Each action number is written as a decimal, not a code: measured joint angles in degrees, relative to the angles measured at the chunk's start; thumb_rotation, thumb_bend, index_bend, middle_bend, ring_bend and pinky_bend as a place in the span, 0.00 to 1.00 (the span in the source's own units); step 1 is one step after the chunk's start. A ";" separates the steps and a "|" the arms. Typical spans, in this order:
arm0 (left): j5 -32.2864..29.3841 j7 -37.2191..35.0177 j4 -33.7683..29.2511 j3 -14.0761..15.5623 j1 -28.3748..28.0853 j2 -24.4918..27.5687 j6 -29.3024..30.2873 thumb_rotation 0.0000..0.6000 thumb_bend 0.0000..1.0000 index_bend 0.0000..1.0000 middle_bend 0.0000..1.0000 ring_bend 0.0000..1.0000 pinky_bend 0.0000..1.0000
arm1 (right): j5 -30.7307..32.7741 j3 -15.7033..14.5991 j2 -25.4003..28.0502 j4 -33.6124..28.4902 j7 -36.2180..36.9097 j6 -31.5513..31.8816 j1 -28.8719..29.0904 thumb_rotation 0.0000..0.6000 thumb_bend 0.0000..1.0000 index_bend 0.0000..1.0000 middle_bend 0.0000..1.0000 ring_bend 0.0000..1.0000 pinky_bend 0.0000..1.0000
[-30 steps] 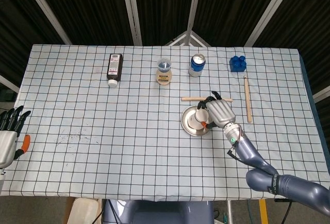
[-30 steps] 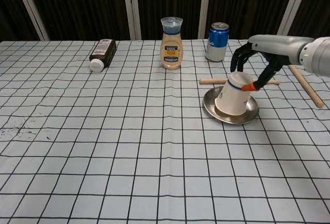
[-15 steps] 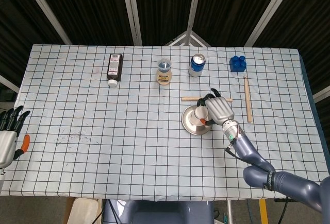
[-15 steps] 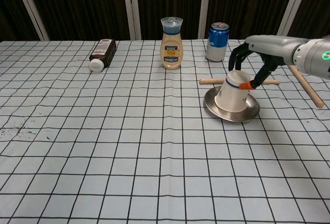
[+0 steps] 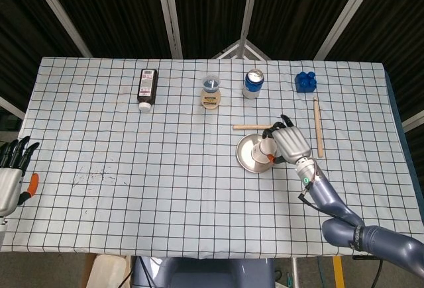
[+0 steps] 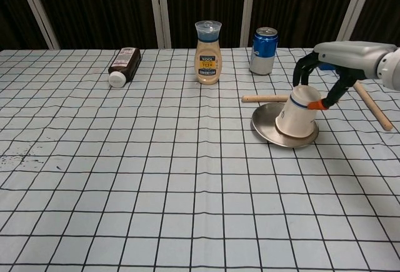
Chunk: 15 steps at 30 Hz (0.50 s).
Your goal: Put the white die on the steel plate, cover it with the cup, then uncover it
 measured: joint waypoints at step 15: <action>0.21 -0.09 0.00 0.08 -0.01 0.05 0.10 1.00 0.71 0.10 0.00 0.00 0.00 | -1.46 -1.60 -0.37 -5.00 -1.30 0.07 -0.34 1.00 0.37 0.47 0.47 0.22 0.00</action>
